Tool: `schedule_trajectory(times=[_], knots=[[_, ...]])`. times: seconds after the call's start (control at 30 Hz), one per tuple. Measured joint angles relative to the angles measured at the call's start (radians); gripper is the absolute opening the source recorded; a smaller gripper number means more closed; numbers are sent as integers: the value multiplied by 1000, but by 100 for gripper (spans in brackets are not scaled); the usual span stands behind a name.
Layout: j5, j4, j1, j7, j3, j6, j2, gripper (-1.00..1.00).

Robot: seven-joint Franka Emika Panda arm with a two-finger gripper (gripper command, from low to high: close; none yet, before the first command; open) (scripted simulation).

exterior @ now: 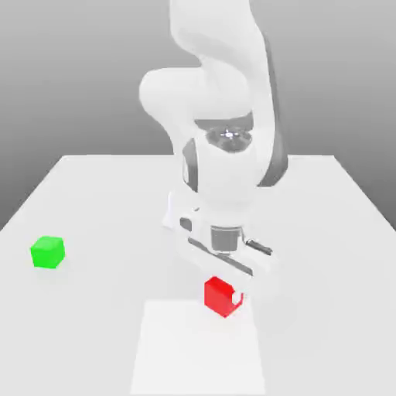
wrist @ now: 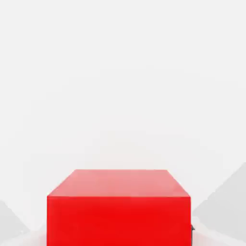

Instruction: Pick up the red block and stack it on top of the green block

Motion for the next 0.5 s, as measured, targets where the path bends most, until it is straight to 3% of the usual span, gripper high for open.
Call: schedule_trajectory(times=[0.13, 0.5], knots=[[27, -4, -44, -13, -47, -85, -90, -100], [-70, 47, -411, 92, -326, -170, -129, -100]])
